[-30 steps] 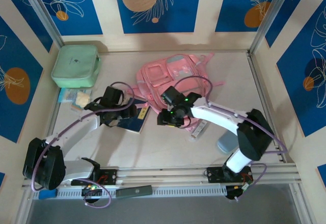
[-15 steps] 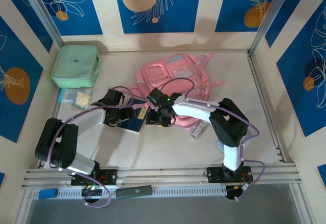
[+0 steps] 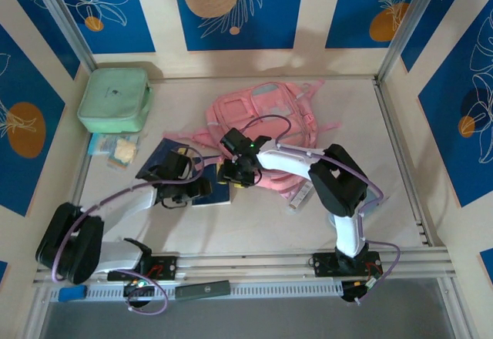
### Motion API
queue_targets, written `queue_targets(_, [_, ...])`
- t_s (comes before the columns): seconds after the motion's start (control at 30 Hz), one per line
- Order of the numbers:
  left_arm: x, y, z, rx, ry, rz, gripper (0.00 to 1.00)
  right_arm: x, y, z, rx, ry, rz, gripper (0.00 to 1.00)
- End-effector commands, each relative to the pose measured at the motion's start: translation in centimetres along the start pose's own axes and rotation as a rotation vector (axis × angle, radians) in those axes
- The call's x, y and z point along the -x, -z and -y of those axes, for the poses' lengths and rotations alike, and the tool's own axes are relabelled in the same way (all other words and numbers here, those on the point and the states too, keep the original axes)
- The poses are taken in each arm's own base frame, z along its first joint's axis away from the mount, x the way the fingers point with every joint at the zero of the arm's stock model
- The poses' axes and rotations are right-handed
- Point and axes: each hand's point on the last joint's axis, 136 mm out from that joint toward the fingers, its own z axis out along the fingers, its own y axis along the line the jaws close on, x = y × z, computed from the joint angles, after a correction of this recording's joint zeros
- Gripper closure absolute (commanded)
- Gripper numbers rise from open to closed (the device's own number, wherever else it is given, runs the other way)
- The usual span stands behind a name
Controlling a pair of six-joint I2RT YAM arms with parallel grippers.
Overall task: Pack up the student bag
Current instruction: Rotate the book at the center of the table, then pick up the book from the center of the table.
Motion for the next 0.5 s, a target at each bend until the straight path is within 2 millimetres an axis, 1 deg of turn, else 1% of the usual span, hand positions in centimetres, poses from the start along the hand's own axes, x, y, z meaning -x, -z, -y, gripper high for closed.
queue_targets(0.0, [0.0, 0.9, -1.7, 0.078, 0.048, 0.04, 0.36, -0.4, -0.4, 0.7, -0.033, -0.024, -0.035, 0.5])
queue_targets(0.1, [0.3, 0.7, -1.9, 0.115, 0.031, 0.016, 0.39, -0.4, -0.9, 0.6, -0.035, 0.003, -0.048, 0.51])
queue_targets(0.17, [0.4, 0.0, -1.6, 0.097, 0.034, 0.006, 0.41, -0.4, -1.3, 0.4, -0.038, 0.016, -0.053, 0.51])
queue_targets(0.23, [0.2, -0.8, -1.0, 0.055, 0.038, -0.014, 0.42, -0.6, -1.7, 0.2, -0.049, 0.026, -0.061, 0.5])
queue_targets(0.4, [-0.5, -2.1, -1.2, 0.04, 0.052, -0.042, 0.47, -0.9, -2.3, -0.2, -0.06, 0.035, -0.075, 0.51])
queue_targets(0.47, [-1.0, -2.4, -1.4, 0.04, 0.06, -0.058, 0.49, -1.1, -2.3, -0.8, -0.052, 0.052, -0.077, 0.51])
